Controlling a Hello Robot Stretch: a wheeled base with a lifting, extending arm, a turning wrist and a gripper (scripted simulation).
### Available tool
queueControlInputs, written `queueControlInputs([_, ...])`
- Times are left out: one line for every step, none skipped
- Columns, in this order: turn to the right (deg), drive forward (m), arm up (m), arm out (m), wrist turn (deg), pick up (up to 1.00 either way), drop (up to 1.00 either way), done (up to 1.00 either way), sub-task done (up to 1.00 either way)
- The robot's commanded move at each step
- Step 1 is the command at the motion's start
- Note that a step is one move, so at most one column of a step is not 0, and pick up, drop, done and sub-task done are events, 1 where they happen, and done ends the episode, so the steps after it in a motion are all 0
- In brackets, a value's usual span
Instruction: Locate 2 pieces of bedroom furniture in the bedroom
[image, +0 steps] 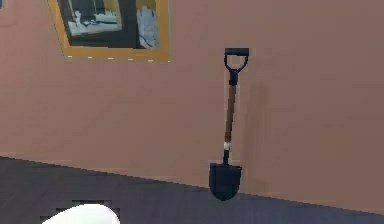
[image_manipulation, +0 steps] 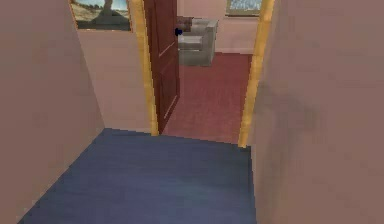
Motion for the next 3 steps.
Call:
queueControlInputs([12.0, 0.0, 0.0, 0.0, 0.0, 0.0, 0.0, 0.0, 0.0])
queueControlInputs([0.0, 0.05, 0.0, 0.0, 0.0, 0.0, 0.0, 0.0, 0.0])
queueControlInputs([0.0, 0.1, 0.0, 0.0, 0.0, 0.0, 0.0, 0.0, 0.0])
